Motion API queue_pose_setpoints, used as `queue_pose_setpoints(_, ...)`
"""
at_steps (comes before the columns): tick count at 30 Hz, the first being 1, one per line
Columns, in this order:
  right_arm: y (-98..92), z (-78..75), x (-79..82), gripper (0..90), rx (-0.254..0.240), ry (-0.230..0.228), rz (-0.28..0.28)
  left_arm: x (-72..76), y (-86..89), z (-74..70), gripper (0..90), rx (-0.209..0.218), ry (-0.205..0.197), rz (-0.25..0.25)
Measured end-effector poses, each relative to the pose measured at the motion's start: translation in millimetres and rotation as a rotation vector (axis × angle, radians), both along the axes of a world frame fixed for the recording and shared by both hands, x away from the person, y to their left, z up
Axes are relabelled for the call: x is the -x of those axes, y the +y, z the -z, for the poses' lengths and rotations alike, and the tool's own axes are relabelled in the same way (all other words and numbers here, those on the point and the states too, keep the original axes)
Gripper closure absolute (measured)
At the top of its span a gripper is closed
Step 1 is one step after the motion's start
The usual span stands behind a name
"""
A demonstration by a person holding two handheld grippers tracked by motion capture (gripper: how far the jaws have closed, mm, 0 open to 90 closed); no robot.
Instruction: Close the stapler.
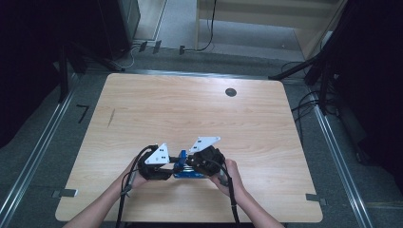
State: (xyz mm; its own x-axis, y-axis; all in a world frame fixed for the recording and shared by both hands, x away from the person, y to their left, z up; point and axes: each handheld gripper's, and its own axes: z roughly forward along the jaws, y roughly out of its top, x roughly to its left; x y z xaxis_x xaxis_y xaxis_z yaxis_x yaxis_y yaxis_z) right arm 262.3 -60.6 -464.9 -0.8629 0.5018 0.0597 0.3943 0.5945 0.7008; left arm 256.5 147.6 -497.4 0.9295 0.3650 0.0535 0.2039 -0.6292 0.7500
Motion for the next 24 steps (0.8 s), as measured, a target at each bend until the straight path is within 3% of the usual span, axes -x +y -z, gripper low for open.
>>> queue_pose_setpoints(13, -39.4, -5.9, 2.2, 82.8, -0.010, 0.000, 0.069, 1.3, -17.1, 0.3, 64.6, -0.066, -0.010, -0.031)
queue_pose_setpoints(20, -62.9, -18.9, 4.6, 82.6, -0.042, -0.024, 0.118, 2.3, -25.2, 1.0, 63.6, -0.108, -0.012, -0.044)
queue_pose_setpoints(24, -65.8, -31.3, 6.1, 82.7, -0.074, -0.043, 0.126, 1.5, -28.5, 2.7, 62.7, -0.120, -0.004, -0.051)
